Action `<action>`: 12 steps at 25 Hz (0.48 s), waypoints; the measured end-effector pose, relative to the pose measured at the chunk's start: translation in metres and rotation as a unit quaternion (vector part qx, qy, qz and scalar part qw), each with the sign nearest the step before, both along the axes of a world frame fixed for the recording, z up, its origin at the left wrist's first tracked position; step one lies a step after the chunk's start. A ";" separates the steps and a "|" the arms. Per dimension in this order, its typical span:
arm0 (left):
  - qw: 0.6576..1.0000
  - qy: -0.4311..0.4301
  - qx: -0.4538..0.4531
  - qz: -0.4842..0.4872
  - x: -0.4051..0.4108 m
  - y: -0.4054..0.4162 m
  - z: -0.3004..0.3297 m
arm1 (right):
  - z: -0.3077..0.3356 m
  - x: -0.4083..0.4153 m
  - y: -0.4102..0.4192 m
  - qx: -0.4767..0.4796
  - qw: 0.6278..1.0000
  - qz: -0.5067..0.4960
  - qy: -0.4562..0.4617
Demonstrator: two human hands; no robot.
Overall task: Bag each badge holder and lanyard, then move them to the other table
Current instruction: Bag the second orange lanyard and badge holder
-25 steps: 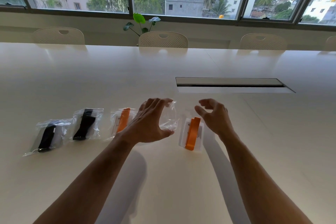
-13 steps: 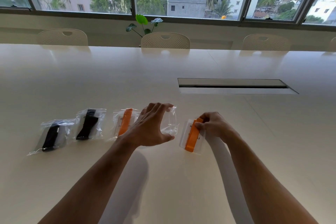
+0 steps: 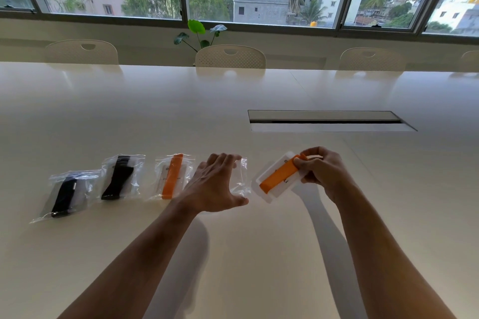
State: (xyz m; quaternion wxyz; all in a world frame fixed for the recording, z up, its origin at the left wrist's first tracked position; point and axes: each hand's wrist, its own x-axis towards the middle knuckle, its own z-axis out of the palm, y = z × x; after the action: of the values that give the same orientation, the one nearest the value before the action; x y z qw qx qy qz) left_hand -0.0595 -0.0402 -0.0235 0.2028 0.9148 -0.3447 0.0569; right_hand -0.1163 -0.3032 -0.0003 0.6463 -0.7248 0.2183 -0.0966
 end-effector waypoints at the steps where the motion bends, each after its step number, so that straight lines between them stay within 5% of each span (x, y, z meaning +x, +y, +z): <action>1: 1.000 0.004 0.004 0.005 0.000 -0.001 -0.001 | 0.003 -0.002 -0.001 0.017 1.000 -0.009 -0.015; 12: 1.000 -0.008 -0.010 0.025 -0.009 -0.020 -0.012 | 0.002 -0.006 0.026 0.096 0.992 -0.032 -0.071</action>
State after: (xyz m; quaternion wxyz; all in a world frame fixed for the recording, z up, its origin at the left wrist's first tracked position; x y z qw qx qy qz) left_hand -0.0688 -0.0600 -0.0359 0.2077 0.9207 -0.3223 0.0726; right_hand -0.1224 -0.2775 0.0019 0.7237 -0.6430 0.2030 -0.1473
